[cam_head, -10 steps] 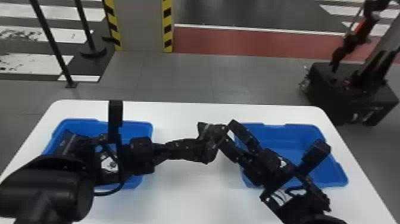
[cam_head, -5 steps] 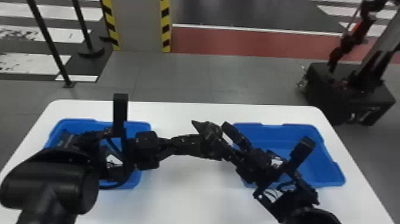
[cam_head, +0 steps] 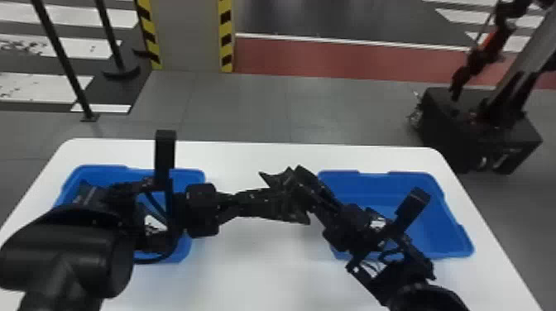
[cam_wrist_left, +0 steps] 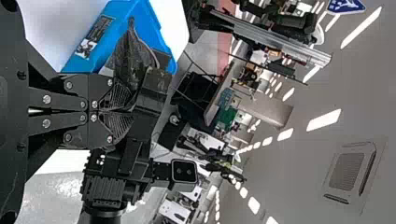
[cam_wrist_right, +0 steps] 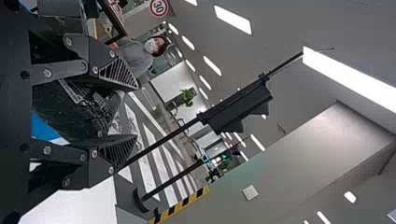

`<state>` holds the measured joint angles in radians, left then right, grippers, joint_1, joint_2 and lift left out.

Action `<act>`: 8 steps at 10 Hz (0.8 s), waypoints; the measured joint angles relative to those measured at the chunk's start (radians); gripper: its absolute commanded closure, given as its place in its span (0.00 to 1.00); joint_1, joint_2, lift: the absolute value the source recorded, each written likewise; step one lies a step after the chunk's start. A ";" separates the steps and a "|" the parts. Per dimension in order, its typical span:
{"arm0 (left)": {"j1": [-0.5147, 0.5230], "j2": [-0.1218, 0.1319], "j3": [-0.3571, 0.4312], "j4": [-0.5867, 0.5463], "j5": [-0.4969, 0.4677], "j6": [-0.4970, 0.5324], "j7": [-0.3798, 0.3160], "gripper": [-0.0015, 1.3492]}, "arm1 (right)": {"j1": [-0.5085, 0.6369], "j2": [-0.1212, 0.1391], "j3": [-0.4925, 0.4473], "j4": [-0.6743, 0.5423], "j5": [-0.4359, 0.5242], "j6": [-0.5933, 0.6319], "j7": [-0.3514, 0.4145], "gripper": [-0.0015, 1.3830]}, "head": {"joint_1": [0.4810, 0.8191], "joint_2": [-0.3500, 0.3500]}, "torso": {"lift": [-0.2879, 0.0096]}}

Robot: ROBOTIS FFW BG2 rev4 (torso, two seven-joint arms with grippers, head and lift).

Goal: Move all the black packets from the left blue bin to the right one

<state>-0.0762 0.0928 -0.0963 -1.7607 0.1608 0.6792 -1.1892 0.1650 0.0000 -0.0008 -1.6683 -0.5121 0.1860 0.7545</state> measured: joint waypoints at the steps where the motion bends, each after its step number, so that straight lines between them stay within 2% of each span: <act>1: 0.000 0.000 0.002 0.000 -0.001 0.000 0.000 0.89 | 0.001 0.000 0.001 -0.002 0.005 -0.010 0.001 0.93 | 0.63 0.38 | 0.60; 2: 0.000 0.000 0.006 0.000 -0.006 -0.002 0.002 0.89 | 0.002 0.000 0.001 0.001 0.006 -0.020 0.002 0.93 | 0.63 0.38 | 0.60; 3: 0.001 -0.001 0.012 0.000 -0.014 -0.007 0.008 0.80 | 0.002 0.000 0.001 0.004 0.004 -0.023 0.006 0.93 | 0.63 0.38 | 0.60; 4: 0.007 -0.002 0.021 -0.001 -0.017 -0.012 0.025 0.51 | 0.002 -0.002 0.001 0.005 0.002 -0.028 0.009 0.93 | 0.63 0.39 | 0.60; 5: 0.022 -0.004 0.036 -0.001 -0.013 -0.019 0.043 0.28 | 0.002 -0.004 -0.001 0.007 -0.001 -0.042 0.009 0.93 | 0.63 0.39 | 0.60; 6: 0.039 -0.005 0.054 -0.001 -0.010 -0.024 0.057 0.14 | 0.002 -0.004 -0.009 0.008 -0.003 -0.060 0.008 0.93 | 0.63 0.40 | 0.60; 7: 0.053 -0.005 0.070 -0.001 -0.004 -0.029 0.067 0.09 | 0.002 -0.005 -0.029 0.009 0.001 -0.075 0.002 0.93 | 0.63 0.40 | 0.60; 8: 0.064 -0.004 0.084 0.000 0.001 -0.045 0.070 0.09 | 0.002 -0.005 -0.063 0.010 0.015 -0.087 -0.013 0.93 | 0.63 0.37 | 0.60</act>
<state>-0.0119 0.0884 -0.0120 -1.7612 0.1621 0.6340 -1.1196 0.1667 -0.0046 -0.0634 -1.6581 -0.4976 0.0991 0.7415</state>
